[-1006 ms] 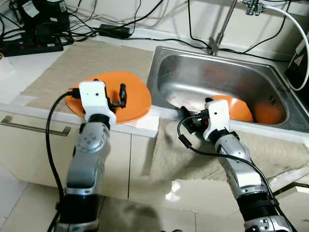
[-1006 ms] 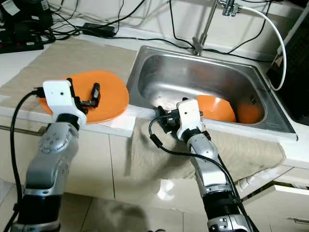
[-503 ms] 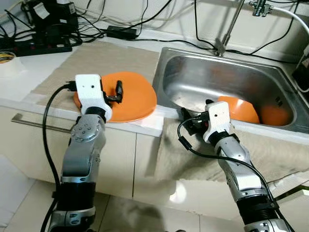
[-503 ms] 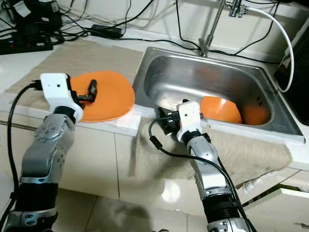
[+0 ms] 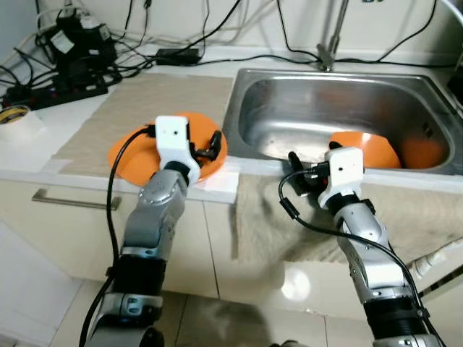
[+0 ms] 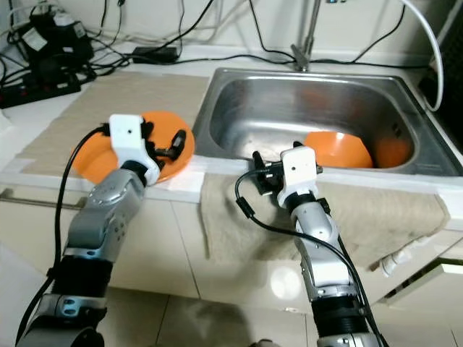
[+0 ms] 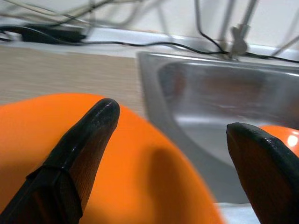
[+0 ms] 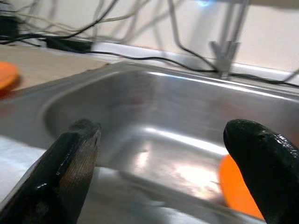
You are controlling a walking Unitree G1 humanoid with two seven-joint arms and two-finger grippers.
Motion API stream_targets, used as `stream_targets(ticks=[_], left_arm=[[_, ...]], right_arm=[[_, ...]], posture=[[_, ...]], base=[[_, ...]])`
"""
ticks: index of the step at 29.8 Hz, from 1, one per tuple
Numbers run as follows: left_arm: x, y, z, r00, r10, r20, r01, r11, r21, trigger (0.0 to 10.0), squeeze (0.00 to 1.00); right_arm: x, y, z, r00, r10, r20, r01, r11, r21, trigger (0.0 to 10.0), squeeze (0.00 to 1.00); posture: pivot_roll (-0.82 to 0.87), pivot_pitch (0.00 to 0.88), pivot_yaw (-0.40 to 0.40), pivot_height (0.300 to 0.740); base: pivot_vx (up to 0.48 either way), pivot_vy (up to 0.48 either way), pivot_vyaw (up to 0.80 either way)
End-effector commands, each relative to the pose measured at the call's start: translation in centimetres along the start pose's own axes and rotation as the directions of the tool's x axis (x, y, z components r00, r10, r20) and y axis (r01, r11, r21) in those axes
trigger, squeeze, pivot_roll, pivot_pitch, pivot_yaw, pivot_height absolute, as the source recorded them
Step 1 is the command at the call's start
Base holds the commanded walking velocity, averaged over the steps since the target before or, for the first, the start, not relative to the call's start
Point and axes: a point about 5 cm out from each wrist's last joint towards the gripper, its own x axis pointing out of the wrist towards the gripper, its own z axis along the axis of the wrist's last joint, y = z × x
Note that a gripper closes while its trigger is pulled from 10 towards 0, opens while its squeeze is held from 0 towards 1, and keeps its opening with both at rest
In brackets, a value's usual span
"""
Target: Kitchen organization
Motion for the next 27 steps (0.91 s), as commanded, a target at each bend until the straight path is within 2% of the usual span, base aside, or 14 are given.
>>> stream_targets(ticks=[1,5,10,13,17,22,27], left_arm=[[0.4,0.5,-0.3,1.0,-0.001,0.0,0.001,1.0,-0.022,10.0,0.0],[0.5,0.5,-0.6,1.0,0.008,-0.003,-0.008,0.999,-0.041,10.0,0.0],[0.7,1.7,-0.9,1.0,0.025,0.019,-0.024,0.999,-0.043,10.0,0.0],[1.0,1.6,-1.1,1.0,0.009,0.016,-0.008,0.999,-0.04,10.0,0.0],[1.4,1.1,-1.0,1.0,-0.011,0.018,0.011,1.0,-0.019,10.0,0.0],[1.9,1.3,0.4,0.997,0.014,0.072,-0.016,1.0,0.019,10.0,0.0],[2.2,2.7,3.5,0.988,0.047,0.147,-0.058,0.996,0.072,10.0,0.0]], right_arm=[[-0.4,0.1,0.1,1.0,0.0,-0.006,0.0,1.0,-0.008,10.0,0.0],[-0.8,0.0,-0.2,1.0,-0.002,-0.016,0.002,1.0,-0.012,10.0,0.0],[-0.8,-0.8,-0.1,0.999,-0.033,-0.021,0.033,0.999,-0.014,10.0,0.0],[-0.7,-1.4,0.3,0.998,-0.06,-0.008,0.059,0.998,-0.025,10.0,0.0],[-0.9,-2.1,0.4,0.996,-0.094,-0.003,0.094,0.995,-0.023,10.0,0.0],[-1.1,-1.7,-0.1,0.998,-0.063,-0.026,0.063,0.997,-0.035,10.0,0.0],[-0.9,-1.4,-0.5,0.998,-0.05,-0.039,0.049,0.998,-0.027,10.0,0.0]], posture=[[-0.09,0.0,0.066,0.728],[-0.09,0.0,0.053,0.728],[-0.11,0.0,0.046,0.728],[-0.14,0.0,0.079,0.728],[-0.13,0.0,0.068,0.728],[-0.11,0.0,0.048,0.728],[-0.08,0.0,0.035,0.728]], base=[[0.0,0.0,0.0],[0.0,0.0,0.0],[0.0,0.0,0.0],[0.0,0.0,0.0],[0.0,0.0,0.0],[0.0,0.0,0.0],[0.0,0.0,0.0]])
